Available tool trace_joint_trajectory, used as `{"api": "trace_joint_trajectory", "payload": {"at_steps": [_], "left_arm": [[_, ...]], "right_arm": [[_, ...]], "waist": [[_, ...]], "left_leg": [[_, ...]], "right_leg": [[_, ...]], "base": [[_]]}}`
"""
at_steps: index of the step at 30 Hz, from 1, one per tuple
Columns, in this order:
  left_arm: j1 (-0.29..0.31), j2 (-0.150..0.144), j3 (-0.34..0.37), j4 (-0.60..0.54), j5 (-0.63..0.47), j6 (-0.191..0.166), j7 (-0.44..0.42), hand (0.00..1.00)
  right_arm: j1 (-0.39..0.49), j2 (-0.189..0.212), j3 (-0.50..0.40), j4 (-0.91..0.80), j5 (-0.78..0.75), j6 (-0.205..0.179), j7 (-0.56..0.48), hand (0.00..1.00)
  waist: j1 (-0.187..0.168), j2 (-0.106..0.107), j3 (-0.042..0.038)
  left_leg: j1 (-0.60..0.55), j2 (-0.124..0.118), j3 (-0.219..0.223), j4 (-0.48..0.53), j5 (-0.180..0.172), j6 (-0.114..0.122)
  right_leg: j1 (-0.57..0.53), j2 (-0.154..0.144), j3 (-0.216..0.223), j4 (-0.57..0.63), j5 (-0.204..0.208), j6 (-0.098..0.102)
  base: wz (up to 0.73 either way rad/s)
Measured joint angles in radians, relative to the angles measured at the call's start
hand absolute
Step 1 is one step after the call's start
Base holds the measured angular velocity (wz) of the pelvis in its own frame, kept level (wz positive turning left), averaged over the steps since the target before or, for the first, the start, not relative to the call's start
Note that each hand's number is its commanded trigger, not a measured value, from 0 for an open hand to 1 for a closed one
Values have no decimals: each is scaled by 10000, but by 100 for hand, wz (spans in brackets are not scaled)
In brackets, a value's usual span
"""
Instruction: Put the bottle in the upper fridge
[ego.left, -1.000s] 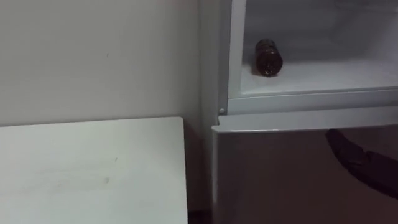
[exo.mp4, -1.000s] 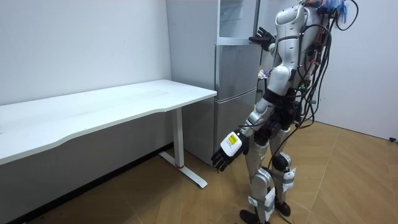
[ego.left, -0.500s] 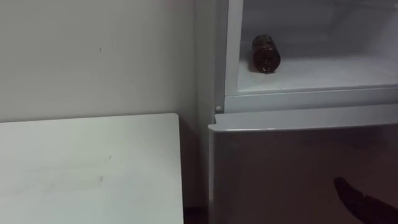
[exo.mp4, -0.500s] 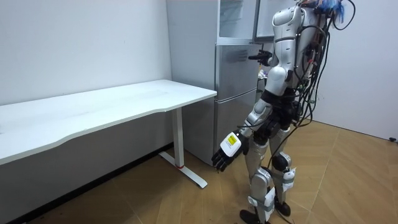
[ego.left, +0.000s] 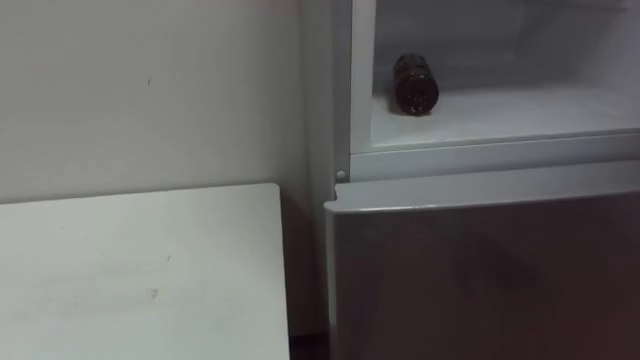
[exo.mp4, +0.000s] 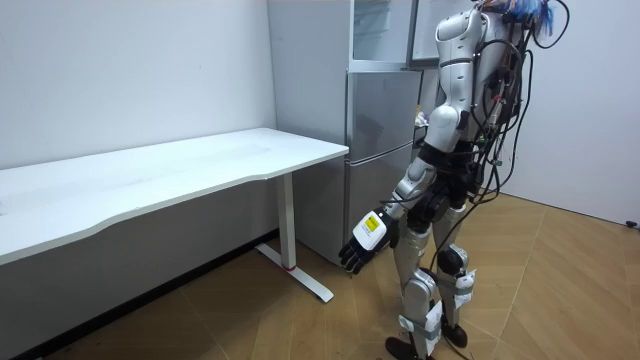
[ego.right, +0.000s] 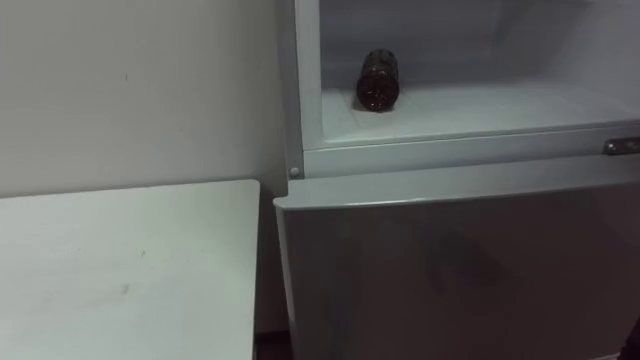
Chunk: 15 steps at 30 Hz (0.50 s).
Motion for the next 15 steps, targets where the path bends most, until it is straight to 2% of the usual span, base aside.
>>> {"api": "trace_joint_trajectory", "payload": {"at_steps": [2,6,9,11,15], "left_arm": [[-27,19,50,-31,-6,-20,4,0],[-29,15,65,43,-48,-61,-203,0],[37,18,68,70,14,-52,-257,0],[73,14,77,77,18,-45,-318,0],[129,14,104,72,33,85,-477,0]], "right_arm": [[-21,-24,104,1133,-131,-26,59,0],[-93,-13,399,3140,-29,29,654,0],[-61,-3,571,4215,518,228,1453,0],[-127,3,669,5109,1006,445,2355,0],[-182,30,784,5849,1356,712,3672,0]], "waist": [[34,2,-25],[68,-51,-9],[36,-103,6],[68,-170,13],[48,-196,30]], "left_leg": [[40,-3,8,6,0,0],[39,-12,-18,5,0,0],[63,-17,-48,71,-41,13],[119,-31,-87,57,-47,17],[115,-57,-176,73,-63,34]], "right_leg": [[22,-2,-1,8,-17,-2],[82,-18,-46,0,-24,4],[166,-43,-144,10,-62,18],[178,-58,-134,13,-113,34],[194,-75,-164,20,-122,44]], "base": [[0],[3],[7],[4],[2]]}}
